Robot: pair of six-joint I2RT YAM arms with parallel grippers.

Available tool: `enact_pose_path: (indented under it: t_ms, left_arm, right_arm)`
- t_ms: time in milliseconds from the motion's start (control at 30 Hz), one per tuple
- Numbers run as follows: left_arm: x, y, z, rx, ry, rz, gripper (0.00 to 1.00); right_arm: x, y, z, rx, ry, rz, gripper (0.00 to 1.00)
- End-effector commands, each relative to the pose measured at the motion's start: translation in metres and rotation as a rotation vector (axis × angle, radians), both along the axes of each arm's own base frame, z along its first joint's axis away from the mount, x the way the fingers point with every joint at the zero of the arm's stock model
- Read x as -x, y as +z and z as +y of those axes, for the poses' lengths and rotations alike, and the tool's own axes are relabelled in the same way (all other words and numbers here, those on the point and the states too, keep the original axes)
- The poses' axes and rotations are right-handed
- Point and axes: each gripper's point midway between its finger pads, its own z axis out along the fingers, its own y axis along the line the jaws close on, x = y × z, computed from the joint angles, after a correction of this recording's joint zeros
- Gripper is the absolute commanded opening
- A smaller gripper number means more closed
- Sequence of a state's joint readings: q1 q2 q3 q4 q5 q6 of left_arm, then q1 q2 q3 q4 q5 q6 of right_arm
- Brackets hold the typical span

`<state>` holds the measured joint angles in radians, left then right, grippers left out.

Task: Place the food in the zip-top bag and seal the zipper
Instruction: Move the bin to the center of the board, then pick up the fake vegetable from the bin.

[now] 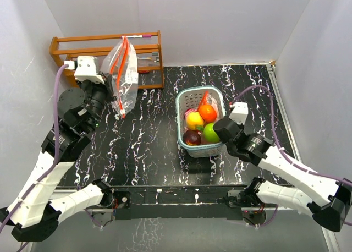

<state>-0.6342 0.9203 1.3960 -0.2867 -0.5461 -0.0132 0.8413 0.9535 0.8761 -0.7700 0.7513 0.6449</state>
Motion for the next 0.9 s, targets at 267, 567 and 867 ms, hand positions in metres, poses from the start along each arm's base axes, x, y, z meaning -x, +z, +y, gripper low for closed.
enact_pose_path:
  t_ms: [267, 567, 867]
  left_arm:
    - [-0.003, -0.076, -0.050, 0.039, -0.196, 0.201, 0.00]
    - [0.000, -0.151, -0.083, 0.082, -0.306, 0.379, 0.00]
    - [0.008, -0.201, -0.111, 0.142, -0.415, 0.503, 0.00]
  right_arm:
    - [0.022, 0.012, -0.039, -0.197, -0.200, -0.070, 0.57]
    - [-0.010, 0.078, -0.005, -0.064, 0.029, -0.159, 0.69]
    - [-0.059, 0.053, 0.026, 0.020, 0.093, -0.101, 0.88]
